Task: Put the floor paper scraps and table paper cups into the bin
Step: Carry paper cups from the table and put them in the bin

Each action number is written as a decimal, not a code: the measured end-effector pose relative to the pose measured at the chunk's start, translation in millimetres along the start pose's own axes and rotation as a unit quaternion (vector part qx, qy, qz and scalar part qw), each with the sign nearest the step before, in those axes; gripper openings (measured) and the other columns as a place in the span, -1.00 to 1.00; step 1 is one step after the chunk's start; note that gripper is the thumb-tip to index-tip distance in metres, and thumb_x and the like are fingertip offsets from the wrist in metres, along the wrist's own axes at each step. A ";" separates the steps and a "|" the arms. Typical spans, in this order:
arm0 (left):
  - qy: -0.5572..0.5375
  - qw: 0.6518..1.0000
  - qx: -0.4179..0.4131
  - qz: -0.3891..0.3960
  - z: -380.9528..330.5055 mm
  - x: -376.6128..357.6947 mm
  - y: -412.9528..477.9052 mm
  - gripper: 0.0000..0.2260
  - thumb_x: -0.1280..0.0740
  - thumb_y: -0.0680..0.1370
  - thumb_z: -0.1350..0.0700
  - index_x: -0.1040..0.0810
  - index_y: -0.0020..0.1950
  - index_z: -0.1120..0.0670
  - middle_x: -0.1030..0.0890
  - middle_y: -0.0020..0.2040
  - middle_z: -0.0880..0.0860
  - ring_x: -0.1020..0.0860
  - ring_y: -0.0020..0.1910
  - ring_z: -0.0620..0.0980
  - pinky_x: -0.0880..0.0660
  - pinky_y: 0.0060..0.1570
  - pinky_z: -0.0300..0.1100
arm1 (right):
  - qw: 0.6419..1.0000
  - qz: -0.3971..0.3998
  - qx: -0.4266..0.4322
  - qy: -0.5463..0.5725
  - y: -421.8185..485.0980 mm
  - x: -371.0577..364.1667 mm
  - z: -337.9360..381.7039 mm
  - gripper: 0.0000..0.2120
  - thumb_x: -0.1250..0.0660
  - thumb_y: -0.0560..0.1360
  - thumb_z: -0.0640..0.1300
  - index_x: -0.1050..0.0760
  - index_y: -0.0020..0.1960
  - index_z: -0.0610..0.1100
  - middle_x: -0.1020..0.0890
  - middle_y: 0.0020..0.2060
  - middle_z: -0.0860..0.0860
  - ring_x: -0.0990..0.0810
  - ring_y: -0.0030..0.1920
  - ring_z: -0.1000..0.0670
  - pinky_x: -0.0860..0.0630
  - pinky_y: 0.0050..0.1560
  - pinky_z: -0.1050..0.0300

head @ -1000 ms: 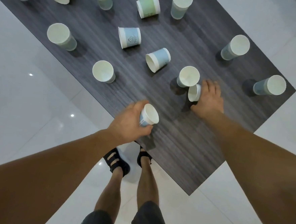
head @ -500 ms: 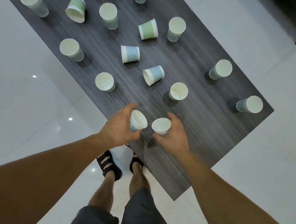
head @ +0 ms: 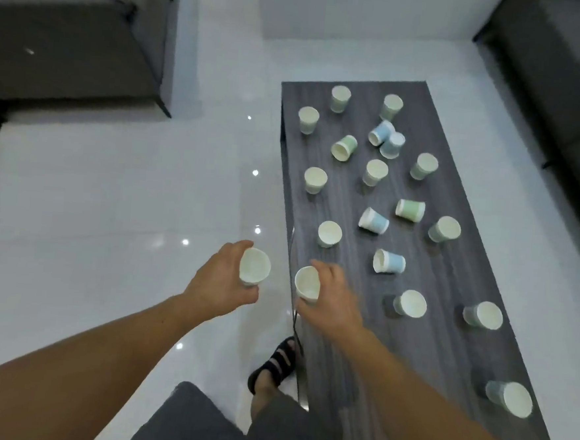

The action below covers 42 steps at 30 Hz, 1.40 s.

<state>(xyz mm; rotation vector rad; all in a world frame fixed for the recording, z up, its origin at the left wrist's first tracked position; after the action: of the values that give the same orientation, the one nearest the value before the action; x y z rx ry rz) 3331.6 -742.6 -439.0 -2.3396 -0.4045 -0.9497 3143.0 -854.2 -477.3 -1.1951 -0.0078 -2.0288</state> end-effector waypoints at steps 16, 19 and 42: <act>-0.156 0.871 0.298 -0.358 269.3 118.6 -410.3 -0.26 -0.45 0.37 -0.02 -0.18 0.48 -0.08 -0.34 0.33 0.01 -0.45 0.21 0.05 -0.47 0.14 -0.07 | 0.852 0.206 0.451 -0.169 -196.3 -219.6 350.7 -0.27 -0.40 0.43 0.10 -0.19 0.51 -0.02 -0.32 0.33 0.01 -0.44 0.23 -0.06 -0.50 0.13 0.01; -0.166 0.827 0.353 -0.404 305.3 114.9 -493.0 -0.26 -0.45 0.37 -0.01 -0.17 0.48 -0.06 -0.31 0.35 0.01 -0.43 0.23 0.05 -0.47 0.14 -0.06 | 0.801 0.243 0.512 -0.195 -254.8 -268.6 397.7 -0.27 -0.39 0.44 0.10 -0.19 0.51 -0.03 -0.31 0.35 0.01 -0.44 0.24 -0.06 -0.50 0.14 0.03; -0.311 0.397 0.645 -0.574 486.3 -26.6 -902.4 -0.27 -0.42 0.40 -0.03 -0.15 0.49 -0.07 -0.27 0.32 -0.01 -0.44 0.18 0.01 -0.47 0.14 -0.10 | 0.406 0.456 0.742 -0.278 -628.7 -622.6 604.1 -0.28 -0.33 0.46 0.18 -0.10 0.52 0.07 -0.26 0.35 0.11 -0.43 0.24 0.00 -0.50 0.21 0.16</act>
<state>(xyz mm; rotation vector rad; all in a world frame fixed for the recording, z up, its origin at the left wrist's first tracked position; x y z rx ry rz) 3149.1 264.9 -382.2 -0.4620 -2.2025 0.1592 3372.6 187.9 -381.7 -0.2692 -1.0142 -0.0341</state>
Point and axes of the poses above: each hand's wrist, its own y-axis towards the middle knuckle, its own x-axis out of the back of the hand, z = x × y, the point moved 4 cm from there along y, towards the middle knuckle
